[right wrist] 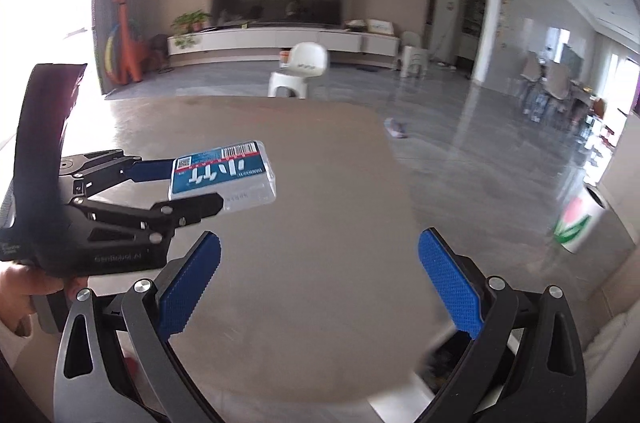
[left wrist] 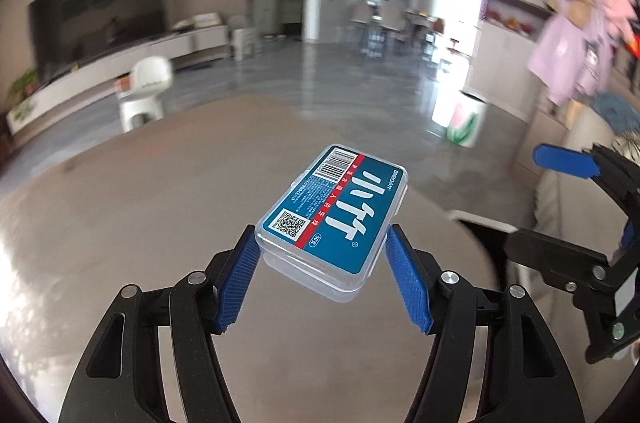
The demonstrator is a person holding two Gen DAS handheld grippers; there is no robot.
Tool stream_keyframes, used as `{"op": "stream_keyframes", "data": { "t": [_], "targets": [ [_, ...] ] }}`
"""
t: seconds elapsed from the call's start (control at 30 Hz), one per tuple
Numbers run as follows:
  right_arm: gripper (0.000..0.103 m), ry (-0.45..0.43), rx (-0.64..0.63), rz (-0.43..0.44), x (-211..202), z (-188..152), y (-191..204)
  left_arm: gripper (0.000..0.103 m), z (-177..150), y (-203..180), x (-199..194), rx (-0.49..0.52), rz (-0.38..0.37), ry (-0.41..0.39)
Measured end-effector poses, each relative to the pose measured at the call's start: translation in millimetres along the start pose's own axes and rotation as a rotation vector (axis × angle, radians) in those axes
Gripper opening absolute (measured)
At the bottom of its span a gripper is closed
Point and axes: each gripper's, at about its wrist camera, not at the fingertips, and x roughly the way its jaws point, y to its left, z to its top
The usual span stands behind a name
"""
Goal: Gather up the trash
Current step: 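Carry the box over the white bin and open the left tool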
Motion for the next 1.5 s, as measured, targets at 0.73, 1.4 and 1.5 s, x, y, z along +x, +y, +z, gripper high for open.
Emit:
{"op": "stream_keyframes", "data": {
  "t": [0.73, 1.4, 1.5],
  "targets": [
    [0.099, 0.088, 0.279, -0.247, -39.8, -136.6, -217.9, 0.064, -0.3, -251.9, 138.6, 0.24, -0.253, 0.198],
    [0.099, 0.065, 0.348, -0.254, -50.9, -148.1, -243.6, 0.098, 15.2, -276.4, 139.3, 0.316, -0.12, 0.246],
    [0.099, 0.032, 0.323, -0.236, -62.7, -133.6, -227.5, 0.098, 28.5, -262.7, 106.2, 0.294, -0.08, 0.186]
  ]
}}
